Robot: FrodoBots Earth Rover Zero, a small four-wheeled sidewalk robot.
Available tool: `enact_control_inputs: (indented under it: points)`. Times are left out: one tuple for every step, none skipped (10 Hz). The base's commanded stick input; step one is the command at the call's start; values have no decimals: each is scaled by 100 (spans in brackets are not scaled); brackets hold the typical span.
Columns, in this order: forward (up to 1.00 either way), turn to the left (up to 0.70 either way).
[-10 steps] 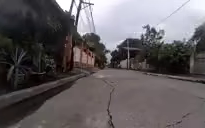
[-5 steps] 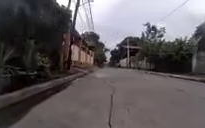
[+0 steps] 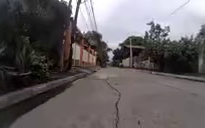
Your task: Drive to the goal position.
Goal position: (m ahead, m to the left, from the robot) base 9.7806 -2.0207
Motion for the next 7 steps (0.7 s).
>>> enact_control_inputs:
  points:
    - [70, -35]
    - [70, -35]
    - [70, -35]
    - [70, -35]
    - [70, -18]
    - [70, -2]
    - [70, 0]
